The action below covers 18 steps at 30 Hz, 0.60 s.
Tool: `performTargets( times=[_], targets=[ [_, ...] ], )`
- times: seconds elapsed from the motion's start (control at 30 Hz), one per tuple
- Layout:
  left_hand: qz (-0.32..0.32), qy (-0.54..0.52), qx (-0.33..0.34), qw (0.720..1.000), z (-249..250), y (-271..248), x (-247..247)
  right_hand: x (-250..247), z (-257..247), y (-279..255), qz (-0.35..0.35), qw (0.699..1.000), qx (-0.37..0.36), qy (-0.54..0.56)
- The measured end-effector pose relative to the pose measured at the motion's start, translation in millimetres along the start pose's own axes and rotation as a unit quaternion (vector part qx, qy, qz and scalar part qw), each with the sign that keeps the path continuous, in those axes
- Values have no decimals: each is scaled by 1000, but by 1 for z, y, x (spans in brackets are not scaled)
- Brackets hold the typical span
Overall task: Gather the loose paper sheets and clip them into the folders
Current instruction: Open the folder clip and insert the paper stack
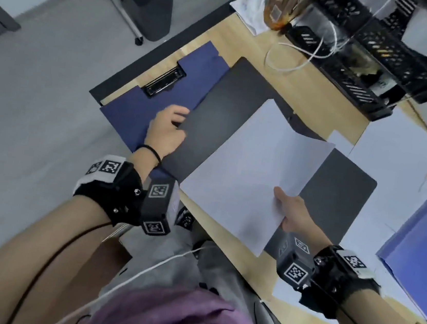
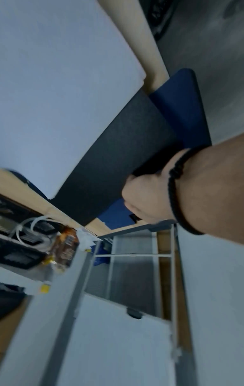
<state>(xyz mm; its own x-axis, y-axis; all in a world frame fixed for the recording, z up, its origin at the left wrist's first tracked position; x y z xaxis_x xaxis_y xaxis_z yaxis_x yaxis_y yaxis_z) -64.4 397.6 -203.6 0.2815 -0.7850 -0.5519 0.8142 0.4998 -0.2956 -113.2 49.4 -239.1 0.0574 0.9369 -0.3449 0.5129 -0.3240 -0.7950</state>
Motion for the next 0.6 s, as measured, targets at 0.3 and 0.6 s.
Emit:
performTargets(
  times=[0.3, 0.6],
  targets=[
    [-260, 151, 94, 949, 66, -60, 167, -89, 33, 27, 27, 995, 8, 91],
    [-205, 290, 118, 927, 74, -86, 234, -165, 87, 41, 16, 996, 12, 87]
  ],
)
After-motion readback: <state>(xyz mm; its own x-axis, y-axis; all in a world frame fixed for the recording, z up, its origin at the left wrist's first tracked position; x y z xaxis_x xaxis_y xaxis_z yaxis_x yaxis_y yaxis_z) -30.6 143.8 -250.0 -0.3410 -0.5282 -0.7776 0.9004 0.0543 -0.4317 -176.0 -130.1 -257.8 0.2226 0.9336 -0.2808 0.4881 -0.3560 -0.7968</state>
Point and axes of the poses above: each hand's wrist, its own y-axis towards the middle knuckle, its own x-axis out of the palm, z = x × y, the point moved 9 cm from there along y, towards the middle knuckle, and after that the axes turned 10 degrees about z, right-handed, at the moved point
